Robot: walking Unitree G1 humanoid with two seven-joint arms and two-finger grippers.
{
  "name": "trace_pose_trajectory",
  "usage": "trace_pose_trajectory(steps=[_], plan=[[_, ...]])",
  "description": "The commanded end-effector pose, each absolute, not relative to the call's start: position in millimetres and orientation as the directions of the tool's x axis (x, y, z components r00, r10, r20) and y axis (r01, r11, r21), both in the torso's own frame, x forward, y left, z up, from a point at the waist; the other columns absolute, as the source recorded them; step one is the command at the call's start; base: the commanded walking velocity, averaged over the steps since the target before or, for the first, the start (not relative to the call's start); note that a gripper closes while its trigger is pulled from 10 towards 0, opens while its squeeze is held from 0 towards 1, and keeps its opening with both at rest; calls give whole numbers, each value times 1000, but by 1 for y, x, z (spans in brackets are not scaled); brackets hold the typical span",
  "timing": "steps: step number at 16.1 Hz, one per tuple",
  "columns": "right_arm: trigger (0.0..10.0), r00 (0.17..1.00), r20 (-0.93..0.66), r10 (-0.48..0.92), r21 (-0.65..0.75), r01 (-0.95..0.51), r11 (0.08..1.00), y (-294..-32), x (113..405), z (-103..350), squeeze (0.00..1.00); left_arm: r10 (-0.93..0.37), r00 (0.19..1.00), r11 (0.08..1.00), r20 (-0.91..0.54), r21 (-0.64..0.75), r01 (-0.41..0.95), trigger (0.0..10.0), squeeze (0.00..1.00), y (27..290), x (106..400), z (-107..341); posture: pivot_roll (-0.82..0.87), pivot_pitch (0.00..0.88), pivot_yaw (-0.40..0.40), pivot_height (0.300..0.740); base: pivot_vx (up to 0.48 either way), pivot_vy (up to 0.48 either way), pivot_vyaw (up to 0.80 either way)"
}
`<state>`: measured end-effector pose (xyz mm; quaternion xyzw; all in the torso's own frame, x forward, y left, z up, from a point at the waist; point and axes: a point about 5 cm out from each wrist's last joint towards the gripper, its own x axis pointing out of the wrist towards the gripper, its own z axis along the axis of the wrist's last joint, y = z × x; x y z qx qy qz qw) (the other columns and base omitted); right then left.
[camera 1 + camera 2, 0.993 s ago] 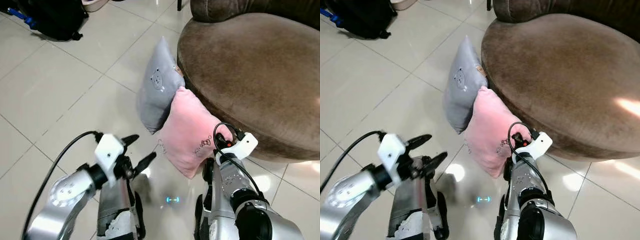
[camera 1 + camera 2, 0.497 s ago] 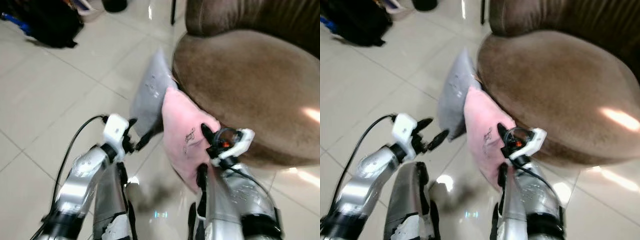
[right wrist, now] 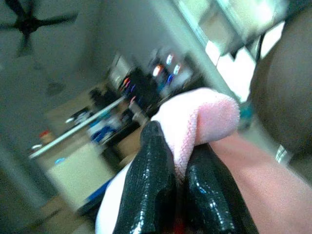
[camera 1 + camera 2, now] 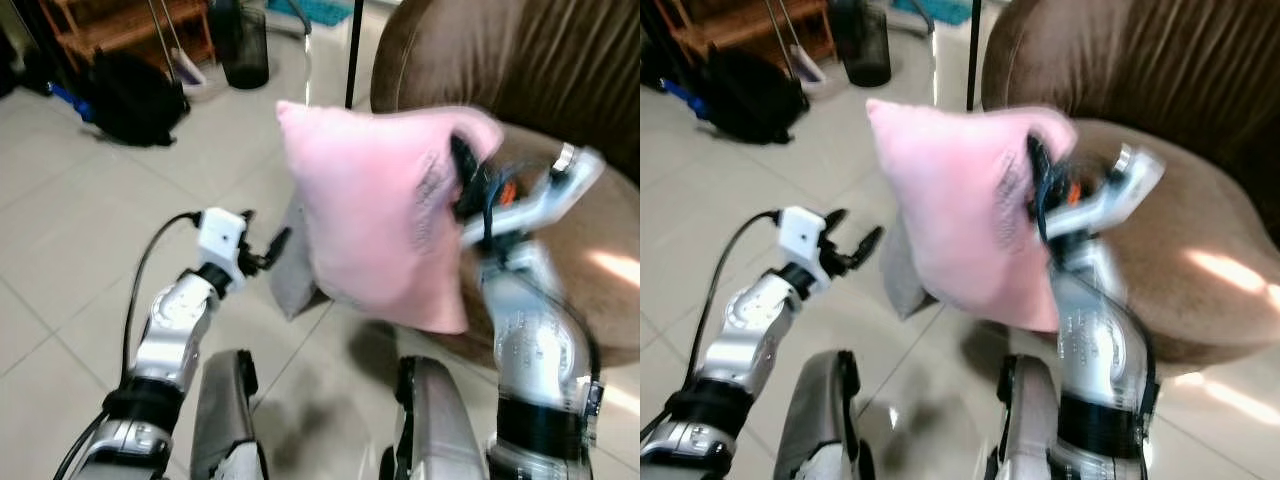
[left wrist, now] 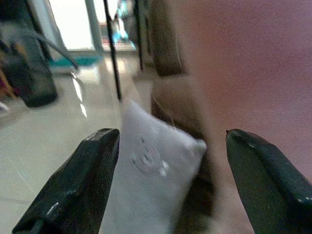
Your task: Move the pillow to the sofa from floor
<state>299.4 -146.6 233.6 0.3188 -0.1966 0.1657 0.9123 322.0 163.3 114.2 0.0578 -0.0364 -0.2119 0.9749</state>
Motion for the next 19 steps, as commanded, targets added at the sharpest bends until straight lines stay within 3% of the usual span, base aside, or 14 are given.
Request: trace_pose_trajectory(steps=[1, 16, 17, 19], plan=[[10000, 862, 488, 136, 499, -403, 767, -151, 296, 243, 0, -400, 914, 910, 63, 144, 388, 10000, 0, 164, 321, 119, 1, 0, 1, 519, 0, 0, 0], [10000, 862, 488, 136, 499, -403, 767, -151, 296, 243, 0, -400, 914, 910, 63, 144, 388, 10000, 0, 164, 321, 119, 1, 0, 1, 519, 0, 0, 0], [10000, 916, 397, 49, 438, -236, 868, -152, 304, 240, 0, -360, 919, 919, 162, 231, 320, 10000, 0, 158, 312, 149, 1, 0, 10, 524, 0, 0, 0], [10000, 952, 298, -62, 298, -31, 954, -155, 313, 225, 0, -308, 918, 921, 252, 320, 221, 10000, 0, 153, 307, 178, 1, 0, 8, 539, 0, 0, 0]])
